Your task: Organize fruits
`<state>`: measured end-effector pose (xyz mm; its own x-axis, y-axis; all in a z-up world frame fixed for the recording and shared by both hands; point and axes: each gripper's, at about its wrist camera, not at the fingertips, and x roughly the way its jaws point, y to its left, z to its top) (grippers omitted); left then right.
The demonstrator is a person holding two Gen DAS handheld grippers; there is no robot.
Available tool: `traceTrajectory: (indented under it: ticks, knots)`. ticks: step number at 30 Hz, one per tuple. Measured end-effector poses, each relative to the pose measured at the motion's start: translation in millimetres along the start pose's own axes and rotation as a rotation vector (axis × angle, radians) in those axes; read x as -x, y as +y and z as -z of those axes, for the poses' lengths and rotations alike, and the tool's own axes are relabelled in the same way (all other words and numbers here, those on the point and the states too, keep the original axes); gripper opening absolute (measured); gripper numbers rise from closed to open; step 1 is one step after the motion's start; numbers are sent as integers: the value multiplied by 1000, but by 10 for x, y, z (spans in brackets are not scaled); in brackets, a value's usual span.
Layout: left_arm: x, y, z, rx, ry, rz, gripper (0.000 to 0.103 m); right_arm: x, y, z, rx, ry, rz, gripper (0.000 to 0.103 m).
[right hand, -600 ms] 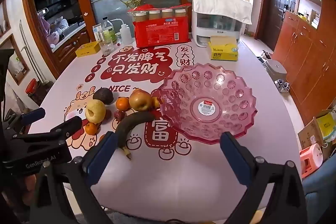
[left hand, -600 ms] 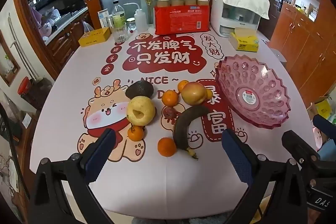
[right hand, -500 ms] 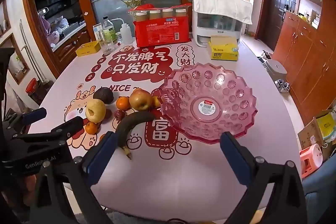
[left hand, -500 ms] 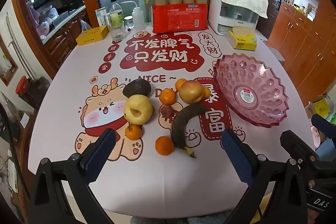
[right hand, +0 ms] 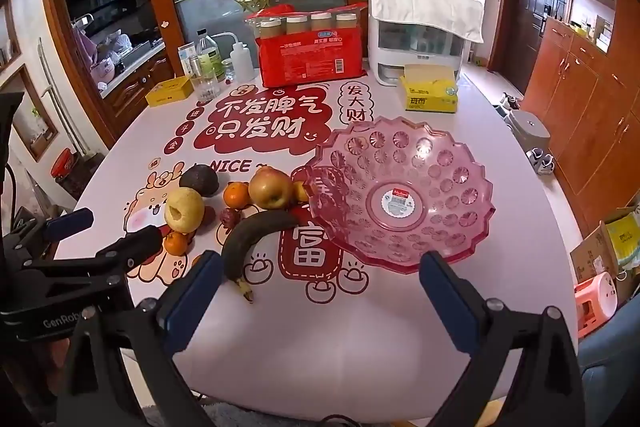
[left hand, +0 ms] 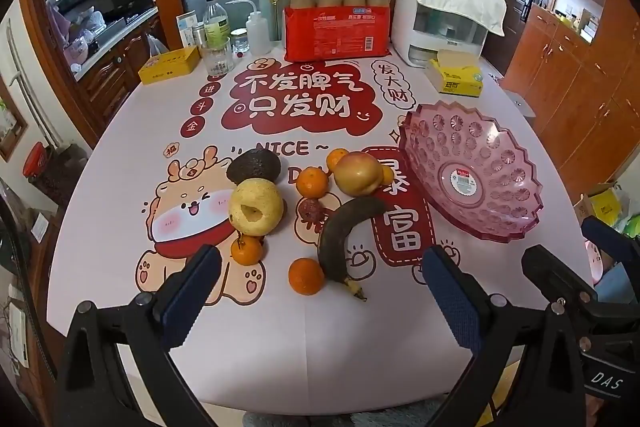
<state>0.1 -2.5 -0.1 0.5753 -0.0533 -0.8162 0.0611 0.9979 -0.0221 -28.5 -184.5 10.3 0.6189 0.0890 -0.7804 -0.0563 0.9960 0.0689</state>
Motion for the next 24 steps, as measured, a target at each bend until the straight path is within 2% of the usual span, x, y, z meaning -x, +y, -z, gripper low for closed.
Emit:
traceTrajectory:
  ticks: [24]
  knots:
    - [44, 90, 37, 26, -7, -15, 100, 14, 106, -66, 39, -22, -37, 99]
